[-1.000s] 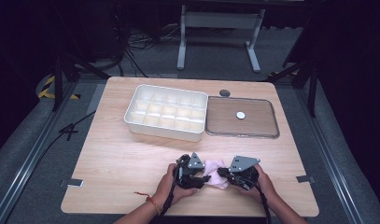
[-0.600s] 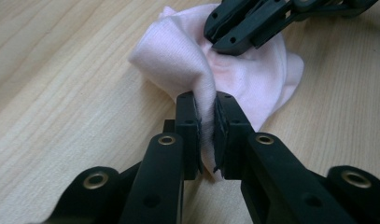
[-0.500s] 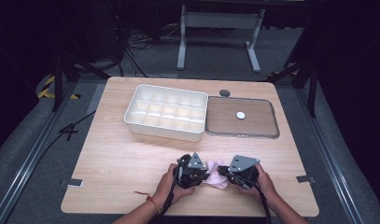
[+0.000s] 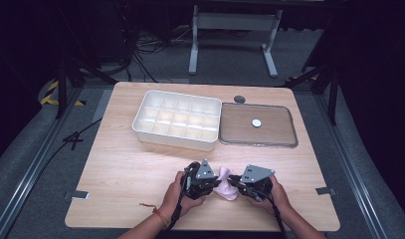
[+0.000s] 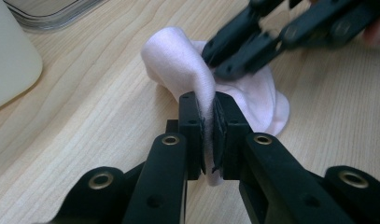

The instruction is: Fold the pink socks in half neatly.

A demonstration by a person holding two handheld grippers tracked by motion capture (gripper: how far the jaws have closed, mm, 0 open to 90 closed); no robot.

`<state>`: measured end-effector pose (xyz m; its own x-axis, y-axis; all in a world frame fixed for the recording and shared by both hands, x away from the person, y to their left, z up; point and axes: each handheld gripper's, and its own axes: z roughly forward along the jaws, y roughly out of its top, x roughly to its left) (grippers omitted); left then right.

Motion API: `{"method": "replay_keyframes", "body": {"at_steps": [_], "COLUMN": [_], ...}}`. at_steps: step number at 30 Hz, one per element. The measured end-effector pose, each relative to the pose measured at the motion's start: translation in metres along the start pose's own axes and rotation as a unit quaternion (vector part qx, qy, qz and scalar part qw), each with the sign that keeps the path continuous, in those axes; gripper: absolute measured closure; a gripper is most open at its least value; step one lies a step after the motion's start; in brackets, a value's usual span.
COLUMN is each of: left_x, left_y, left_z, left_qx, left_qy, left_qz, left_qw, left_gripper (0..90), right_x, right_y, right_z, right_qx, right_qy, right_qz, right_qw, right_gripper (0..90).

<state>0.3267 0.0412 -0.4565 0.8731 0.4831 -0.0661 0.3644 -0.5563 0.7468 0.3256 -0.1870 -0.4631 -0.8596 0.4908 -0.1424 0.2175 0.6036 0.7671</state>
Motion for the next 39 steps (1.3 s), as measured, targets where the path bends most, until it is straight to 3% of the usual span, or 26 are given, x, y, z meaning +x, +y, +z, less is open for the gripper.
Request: {"method": "replay_keyframes", "body": {"at_steps": [1,4,11,17,24,27,31,35,39], "left_x": [0.000,0.001,-0.005,-0.011,-0.014,-0.015,-0.012,-0.009,-0.009], "left_y": [0.000,0.000,0.004,0.016,0.019,0.021,0.019,0.016,0.015], "left_z": [-0.001,0.000,0.002,0.004,0.006,0.007,0.006,0.005,0.007], "left_qx": [0.001,0.003,0.010,-0.002,0.013,0.014,0.016,0.017,0.017], "left_qy": [0.002,0.001,0.020,0.028,0.038,0.038,0.029,0.022,0.016], "left_qz": [0.000,-0.001,0.027,0.048,0.067,0.069,0.060,0.050,0.042], "left_qw": [1.0000,1.0000,0.9994,0.9984,0.9969,0.9968,0.9976,0.9983,0.9989], "left_gripper": [83.0,82.9,81.9,80.6,79.4,79.0,81.2,82.8,83.0], "right_x": [-0.007,-0.010,-0.004,-0.002,0.000,0.001,0.009,0.020,0.020], "right_y": [-0.001,-0.004,-0.009,-0.008,-0.005,-0.002,0.005,0.007,0.005], "right_z": [-0.012,-0.017,0.000,0.003,0.004,0.002,-0.004,0.005,0.015], "right_qx": [-0.011,-0.002,0.033,0.034,0.033,0.030,0.002,0.010,0.019], "right_qy": [-0.010,-0.007,0.005,0.002,-0.002,-0.007,0.010,0.025,0.036], "right_qz": [0.016,0.022,0.002,0.007,0.002,-0.003,-0.010,-0.029,-0.026], "right_qw": [0.9998,0.9997,0.9994,0.9994,0.9995,0.9995,0.9999,0.9992,0.9988], "right_gripper": [83.6,84.2,84.9,85.6,86.7,86.8,87.3,88.2,88.8]}}
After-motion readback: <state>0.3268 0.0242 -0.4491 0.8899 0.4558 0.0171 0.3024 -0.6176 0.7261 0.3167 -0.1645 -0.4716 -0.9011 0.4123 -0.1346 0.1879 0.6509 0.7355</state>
